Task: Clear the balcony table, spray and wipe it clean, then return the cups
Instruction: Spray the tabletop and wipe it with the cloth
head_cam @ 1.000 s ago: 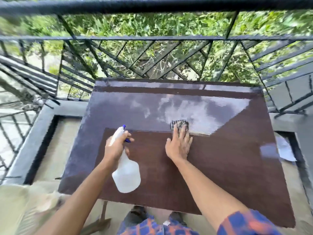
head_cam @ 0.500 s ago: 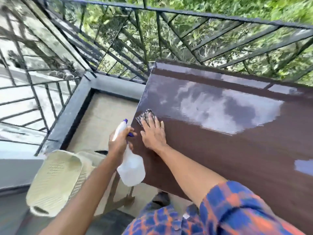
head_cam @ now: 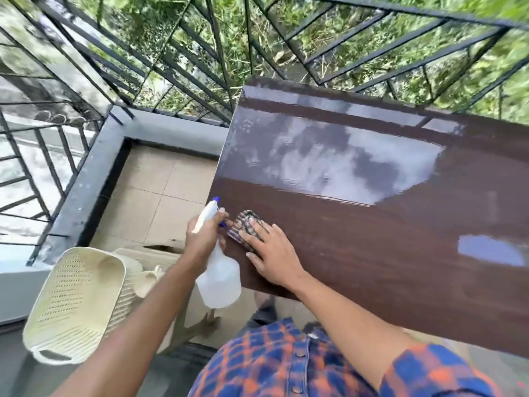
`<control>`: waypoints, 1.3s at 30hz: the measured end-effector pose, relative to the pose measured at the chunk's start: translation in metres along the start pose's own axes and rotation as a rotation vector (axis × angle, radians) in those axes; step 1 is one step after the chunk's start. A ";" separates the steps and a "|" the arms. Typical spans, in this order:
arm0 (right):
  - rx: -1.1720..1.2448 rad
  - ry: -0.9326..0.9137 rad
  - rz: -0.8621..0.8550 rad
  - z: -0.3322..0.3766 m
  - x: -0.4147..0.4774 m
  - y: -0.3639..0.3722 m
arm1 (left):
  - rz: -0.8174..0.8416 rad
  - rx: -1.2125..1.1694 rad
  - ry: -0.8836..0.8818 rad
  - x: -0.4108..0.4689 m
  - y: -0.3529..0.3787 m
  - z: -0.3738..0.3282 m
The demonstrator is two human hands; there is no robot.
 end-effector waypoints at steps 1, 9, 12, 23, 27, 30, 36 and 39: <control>-0.004 0.032 -0.029 -0.009 -0.017 -0.003 | 0.037 0.016 0.008 -0.004 0.010 0.002; -0.116 0.542 -0.242 -0.119 -0.164 -0.033 | 0.251 0.157 0.050 -0.053 0.112 0.021; -0.164 0.729 -0.292 -0.165 -0.215 -0.055 | 0.316 0.197 0.057 -0.078 0.148 0.030; -0.058 1.156 -0.443 -0.355 -0.389 -0.132 | 0.467 0.353 0.075 -0.165 0.276 0.069; 0.039 1.267 -0.476 -0.391 -0.432 -0.145 | 0.515 0.372 0.086 -0.192 0.311 0.082; 0.019 1.298 -0.540 -0.380 -0.446 -0.136 | 0.558 0.387 0.091 -0.207 0.327 0.090; 0.078 1.379 -0.764 -0.333 -0.452 -0.102 | 0.566 0.385 0.108 -0.223 0.326 0.095; 0.080 1.400 -0.777 -0.298 -0.433 -0.084 | 0.510 0.370 0.106 -0.217 0.302 0.095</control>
Point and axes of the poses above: each hand's wrist, its own x-axis towards the middle knuckle, its own y-axis out of the palm, z = x × y, the point moved 2 cm from there along x, towards the middle knuckle, and after that the axes turned 4 degrees about y, right-handed, at the moved point
